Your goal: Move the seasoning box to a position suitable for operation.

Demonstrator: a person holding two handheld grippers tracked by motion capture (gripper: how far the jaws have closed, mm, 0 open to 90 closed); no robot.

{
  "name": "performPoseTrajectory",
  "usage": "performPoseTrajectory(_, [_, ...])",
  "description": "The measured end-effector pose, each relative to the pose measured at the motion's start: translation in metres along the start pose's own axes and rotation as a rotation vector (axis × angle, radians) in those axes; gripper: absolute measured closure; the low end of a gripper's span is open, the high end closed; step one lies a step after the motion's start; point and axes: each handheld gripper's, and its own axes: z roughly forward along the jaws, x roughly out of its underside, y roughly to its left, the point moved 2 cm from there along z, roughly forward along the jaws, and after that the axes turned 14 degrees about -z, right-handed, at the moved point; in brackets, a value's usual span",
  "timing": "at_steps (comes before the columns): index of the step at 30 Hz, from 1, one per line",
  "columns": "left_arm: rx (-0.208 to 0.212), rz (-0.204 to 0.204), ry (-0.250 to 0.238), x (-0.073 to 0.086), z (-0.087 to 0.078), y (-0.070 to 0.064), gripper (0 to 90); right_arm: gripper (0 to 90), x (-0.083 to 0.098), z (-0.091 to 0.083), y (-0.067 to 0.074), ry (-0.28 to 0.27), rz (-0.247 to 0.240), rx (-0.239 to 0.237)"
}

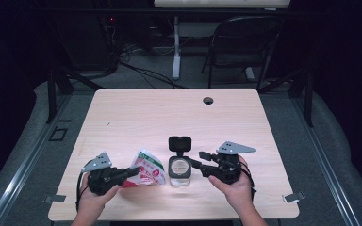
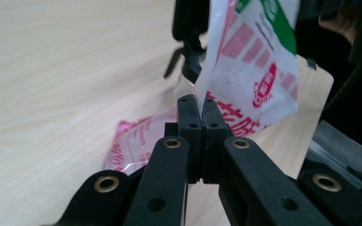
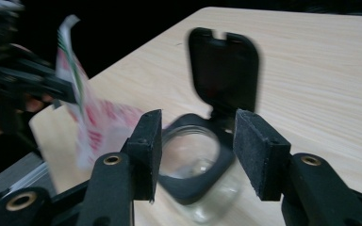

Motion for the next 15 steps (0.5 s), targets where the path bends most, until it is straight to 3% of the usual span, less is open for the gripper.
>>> performPoseTrajectory(3, [-0.016, 0.04, 0.023, 0.006, 0.005, -0.007, 90.0, 52.9, -0.005, 0.007, 0.008, 0.008, 0.017, -0.073])
performPoseTrajectory(6, [-0.032, 0.058, 0.022, 0.006, 0.006, -0.01, 90.0, 53.1, -0.009, 0.014, 0.017, 0.011, -0.002, -0.112])
performPoseTrajectory(9, [-0.032, 0.048, 0.016, 0.006, 0.006, -0.01, 90.0, 53.0, -0.015, 0.019, 0.025, -0.014, -0.002, -0.16])
performPoseTrajectory(15, [-0.02, 0.027, 0.019, 0.007, 0.007, -0.008, 90.0, 54.4, -0.025, 0.025, 0.039, -0.006, -0.035, -0.229])
